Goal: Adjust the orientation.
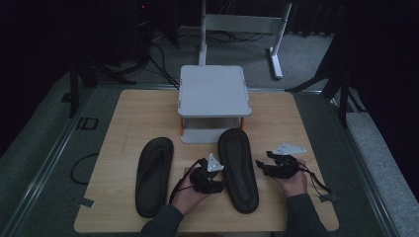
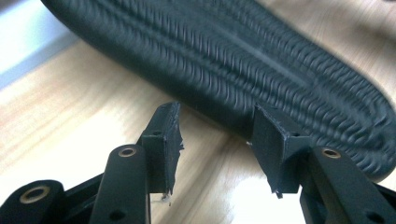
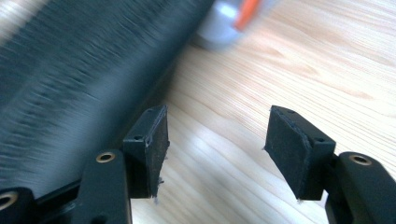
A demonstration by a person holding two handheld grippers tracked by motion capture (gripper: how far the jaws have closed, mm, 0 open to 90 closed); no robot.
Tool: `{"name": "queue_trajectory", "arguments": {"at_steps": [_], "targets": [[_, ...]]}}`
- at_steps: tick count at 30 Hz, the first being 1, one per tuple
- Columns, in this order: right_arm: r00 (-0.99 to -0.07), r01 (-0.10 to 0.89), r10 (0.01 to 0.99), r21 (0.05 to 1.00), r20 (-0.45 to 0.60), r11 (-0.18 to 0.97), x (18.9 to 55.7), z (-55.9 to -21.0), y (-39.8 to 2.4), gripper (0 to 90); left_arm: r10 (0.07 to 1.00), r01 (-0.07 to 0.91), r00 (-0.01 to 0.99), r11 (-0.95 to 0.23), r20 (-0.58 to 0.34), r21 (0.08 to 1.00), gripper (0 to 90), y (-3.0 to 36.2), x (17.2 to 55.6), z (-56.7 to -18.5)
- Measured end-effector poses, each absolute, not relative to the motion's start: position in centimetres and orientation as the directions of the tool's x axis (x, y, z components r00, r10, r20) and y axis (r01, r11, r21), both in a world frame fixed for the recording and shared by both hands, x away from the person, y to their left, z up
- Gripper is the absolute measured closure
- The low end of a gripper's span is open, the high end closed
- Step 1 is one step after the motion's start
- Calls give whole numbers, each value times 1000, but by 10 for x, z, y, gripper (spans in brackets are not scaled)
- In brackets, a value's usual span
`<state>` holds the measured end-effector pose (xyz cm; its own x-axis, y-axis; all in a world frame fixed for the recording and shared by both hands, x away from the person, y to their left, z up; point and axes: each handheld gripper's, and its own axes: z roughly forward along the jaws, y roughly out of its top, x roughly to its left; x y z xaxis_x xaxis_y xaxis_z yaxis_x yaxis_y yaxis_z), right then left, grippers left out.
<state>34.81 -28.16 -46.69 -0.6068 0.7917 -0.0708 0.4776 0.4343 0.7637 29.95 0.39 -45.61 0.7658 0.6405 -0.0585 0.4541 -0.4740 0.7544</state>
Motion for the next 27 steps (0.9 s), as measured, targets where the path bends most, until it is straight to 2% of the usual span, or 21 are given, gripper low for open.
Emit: {"name": "queue_trajectory", "arguments": {"at_steps": [2, 5, 7, 10, 13, 17, 20, 23, 27], "targets": [[-604, 491, 792, 740, -91, 459, 349, -470, -280, 390, 638, 444, 767, -461, -60, 769, 520, 2, 301, -451], [-639, 494, 767, 733, -58, 468, 350, -476, -274, 387, 632, 431, 773, -471, -46, 770, 524, -4, 306, -449], [-653, 483, 755, 740, -52, 468, 348, -475, -270, 418, 649, 447, 760, -484, -35, 752, 531, -6, 308, -452], [-684, 463, 729, 778, 9, 425, 344, -467, -269, 432, 668, 468, 744, -484, -33, 740, 531, -4, 309, -459], [-700, 468, 711, 792, 61, 392, 342, -467, -268, 442, 673, 501, 736, -464, -77, 731, 543, 3, 312, -461], [-712, 436, 702, 799, 25, 414, 337, -461, -260, 454, 679, 517, 728, -457, -92, 724, 545, 10, 313, -462], [-732, 454, 673, 813, 106, 365, 337, -459, -258, 438, 694, 528, 715, -453, -88, 718, 547, 16, 313, -463], [-737, 462, 667, 800, 107, 383, 336, -464, -254, 440, 705, 544, 702, -445, -96, 711, 557, 21, 314, -466], [-741, 446, 660, 824, 121, 349, 332, -458, -255, 439, 725, 560, 683, -443, -87, 700, 558, 27, 315, -468]]}}
